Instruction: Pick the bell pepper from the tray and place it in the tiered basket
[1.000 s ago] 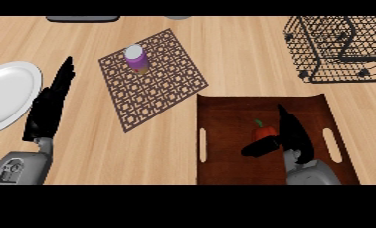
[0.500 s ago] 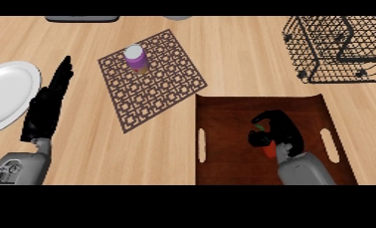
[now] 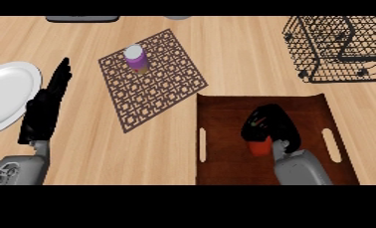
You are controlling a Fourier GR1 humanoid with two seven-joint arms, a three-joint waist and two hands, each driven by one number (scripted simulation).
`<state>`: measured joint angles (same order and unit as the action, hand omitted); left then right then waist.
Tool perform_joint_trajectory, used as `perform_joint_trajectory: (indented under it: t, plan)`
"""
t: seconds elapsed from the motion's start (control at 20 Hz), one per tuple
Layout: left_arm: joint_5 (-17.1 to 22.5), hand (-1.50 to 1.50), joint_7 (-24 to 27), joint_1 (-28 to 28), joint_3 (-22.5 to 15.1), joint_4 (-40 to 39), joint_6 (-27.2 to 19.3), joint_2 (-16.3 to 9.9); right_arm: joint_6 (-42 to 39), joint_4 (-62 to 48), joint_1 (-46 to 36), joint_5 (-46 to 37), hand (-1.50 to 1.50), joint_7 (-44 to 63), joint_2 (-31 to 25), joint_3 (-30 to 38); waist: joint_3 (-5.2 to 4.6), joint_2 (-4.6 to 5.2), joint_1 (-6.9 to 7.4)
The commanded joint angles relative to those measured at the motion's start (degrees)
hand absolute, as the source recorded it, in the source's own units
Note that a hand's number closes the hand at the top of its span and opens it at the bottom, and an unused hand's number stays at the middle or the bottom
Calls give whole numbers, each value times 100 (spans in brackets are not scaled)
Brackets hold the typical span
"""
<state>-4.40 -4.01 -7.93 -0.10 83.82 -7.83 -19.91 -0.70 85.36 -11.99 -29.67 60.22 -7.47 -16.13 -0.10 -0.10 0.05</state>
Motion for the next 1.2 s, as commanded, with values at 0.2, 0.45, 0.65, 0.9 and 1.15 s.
perform_joint_trajectory:
  t: [0.2,0.45,0.65,0.9,1.15]
  plan:
    - [-95,0,-254,-279,-180,163,-3,125,-870,-300,-969,-542,150,-1981,-527,-1267,21,39,196]
    - [-227,0,-178,-115,-134,91,-117,175,179,-36,-1326,-624,150,-2422,-120,-635,15,11,54]
    - [-91,0,-66,-145,107,-92,41,-8,427,860,-1615,-887,150,-2263,-469,-198,9,-11,-44]
    - [-84,0,134,8,150,-117,75,40,533,1706,-1893,-1221,150,-1901,-630,161,7,-17,-37]
    - [-290,0,-221,-255,-52,-77,-44,286,-100,1590,-2535,-1230,150,-1909,-1381,924,9,2,-16]
